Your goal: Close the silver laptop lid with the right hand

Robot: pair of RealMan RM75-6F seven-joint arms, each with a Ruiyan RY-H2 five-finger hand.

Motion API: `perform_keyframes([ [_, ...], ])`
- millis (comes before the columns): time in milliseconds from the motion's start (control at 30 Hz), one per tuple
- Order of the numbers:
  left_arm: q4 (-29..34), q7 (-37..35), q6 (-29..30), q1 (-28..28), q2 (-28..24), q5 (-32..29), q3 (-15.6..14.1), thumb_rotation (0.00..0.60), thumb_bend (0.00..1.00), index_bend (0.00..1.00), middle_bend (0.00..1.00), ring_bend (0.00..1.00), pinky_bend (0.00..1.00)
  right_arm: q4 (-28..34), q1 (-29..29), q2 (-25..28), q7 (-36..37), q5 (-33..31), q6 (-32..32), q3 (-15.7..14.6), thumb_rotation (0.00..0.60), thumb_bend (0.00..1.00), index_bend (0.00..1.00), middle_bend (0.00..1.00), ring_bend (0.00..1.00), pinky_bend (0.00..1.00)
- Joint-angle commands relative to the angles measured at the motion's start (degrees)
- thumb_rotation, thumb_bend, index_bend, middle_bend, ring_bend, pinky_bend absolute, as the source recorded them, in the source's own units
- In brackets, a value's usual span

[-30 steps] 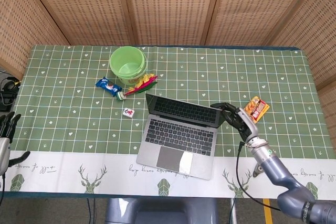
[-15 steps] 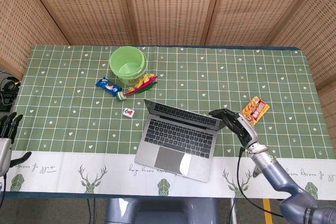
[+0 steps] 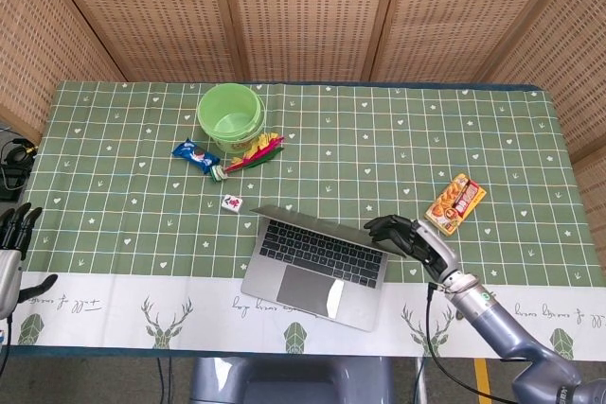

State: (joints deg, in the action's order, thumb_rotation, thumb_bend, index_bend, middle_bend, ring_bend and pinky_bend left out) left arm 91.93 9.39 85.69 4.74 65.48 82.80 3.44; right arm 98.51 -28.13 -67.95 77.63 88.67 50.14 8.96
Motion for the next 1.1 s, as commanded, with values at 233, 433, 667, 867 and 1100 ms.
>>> perform_keyframes([
  [233,0.11,0.09,-0.07,0.03,0.02,0.19,-0.12,0.6,0.0,0.0,0.0,0.0,0.0,1.13,-2.13,1.21,1.74,2.18,-1.25,-3.07,0.26,0.57,0.44,0.39,0.34,0.35],
  [433,0.14,0.19,-0.15,0.05,0.07,0.25,-0.2,0.6,0.0,0.0,0.0,0.0,0.0,1.85,-3.56,1.64,3.05,3.32,-1.82,-4.99,0.259,0.57,0.44,0.39,0.34,0.35],
  [667,0.18,0.08,-0.11,0.03,-0.01,0.27,-0.19,0.6,0.0,0.0,0.0,0.0,0.0,2.14,-4.85,1.47,3.3,3.95,-2.41,-6.52,0.26,0.56,0.44,0.39,0.34,0.35],
  [867,0.21,0.1,-0.17,0.03,-0.05,0.29,-0.23,0.6,0.0,0.0,0.0,0.0,0.0,2.83,-6.24,1.25,3.78,4.41,-3.35,-8.01,0.264,0.56,0.44,0.38,0.34,0.34],
  [1100,0.28,-0.06,0.0,-0.02,-0.11,0.39,-0.2,0.6,0.0,0.0,0.0,0.0,0.0,2.91,-8.05,-0.18,3.0,5.01,-5.04,-9.8,0.262,0.55,0.44,0.38,0.34,0.34],
])
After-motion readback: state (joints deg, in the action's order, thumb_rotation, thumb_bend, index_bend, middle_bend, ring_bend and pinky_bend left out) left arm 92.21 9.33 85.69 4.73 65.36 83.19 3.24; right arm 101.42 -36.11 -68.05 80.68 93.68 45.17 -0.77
